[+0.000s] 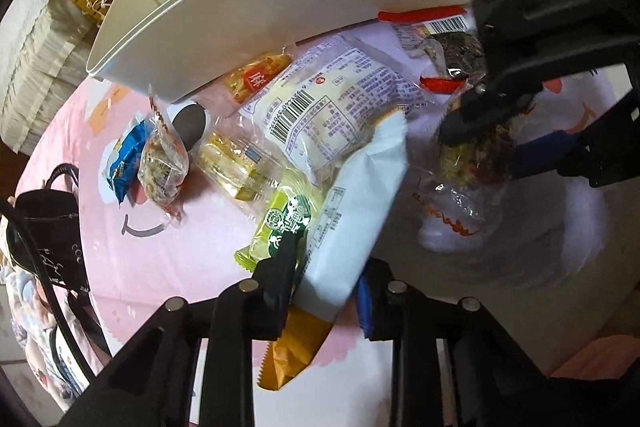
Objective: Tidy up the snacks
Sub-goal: 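Grasp a clear nut bag with the right tool while the left tool grasps a white-orange protein bar, then carry both snacks into the white tray and open both tools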
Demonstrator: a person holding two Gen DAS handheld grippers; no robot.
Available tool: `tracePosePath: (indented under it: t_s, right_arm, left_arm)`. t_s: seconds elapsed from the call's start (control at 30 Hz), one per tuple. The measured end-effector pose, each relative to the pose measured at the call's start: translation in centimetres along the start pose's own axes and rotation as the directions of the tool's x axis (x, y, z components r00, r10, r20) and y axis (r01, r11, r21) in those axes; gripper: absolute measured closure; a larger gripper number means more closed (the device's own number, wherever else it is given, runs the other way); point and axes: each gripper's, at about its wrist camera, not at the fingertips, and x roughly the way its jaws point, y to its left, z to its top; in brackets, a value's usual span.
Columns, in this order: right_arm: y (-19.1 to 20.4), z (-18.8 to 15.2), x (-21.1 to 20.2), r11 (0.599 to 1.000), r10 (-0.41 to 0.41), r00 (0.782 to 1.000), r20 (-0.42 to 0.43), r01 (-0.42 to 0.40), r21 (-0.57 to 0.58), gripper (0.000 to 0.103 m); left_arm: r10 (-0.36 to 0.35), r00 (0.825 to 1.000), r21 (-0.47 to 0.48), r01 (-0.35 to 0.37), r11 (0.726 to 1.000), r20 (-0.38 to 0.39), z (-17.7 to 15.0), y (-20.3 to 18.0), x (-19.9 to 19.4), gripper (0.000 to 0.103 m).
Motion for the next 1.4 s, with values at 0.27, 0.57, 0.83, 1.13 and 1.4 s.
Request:
tracePosePath:
  t_s: [0.27,0.57,0.83,1.13,1.4]
  right_arm:
    - [-2.0,0.3,-1.5,1.000,0.019,1.000,0.021,-0.019,-0.003,0.067]
    - [-5.0,0.7,-2.8,0.998,0.066,0.997,0.049,-0.065,-0.018,0.067]
    - [-5.4,-0.1,-5.9,0.992,0.105,0.988,0.110,-0.096,-0.084,0.067]
    - [-4.0,-1.4,-10.1,0.968,0.172,0.967,0.191,-0.130,-0.214,0.067]
    - [-0.7,-2.5,-13.5,0.930,0.250,0.931,0.267,-0.155,-0.333,0.067]
  left_arm:
    - [-0.034,0.999,-0.020,0.033,0.999,-0.019,0.2,-0.2,-1.0,0.086]
    - [-0.042,0.998,-0.064,0.044,0.997,0.037,0.1,1.8,-1.6,0.086]
    - [-0.027,0.998,-0.081,0.031,0.996,0.048,0.8,3.2,-4.0,0.086]
    - [-0.065,0.995,-0.116,0.073,0.991,0.070,3.0,5.3,-7.9,0.086]
    - [-0.080,0.992,-0.130,0.093,0.987,0.099,5.9,7.0,-11.1,0.086]
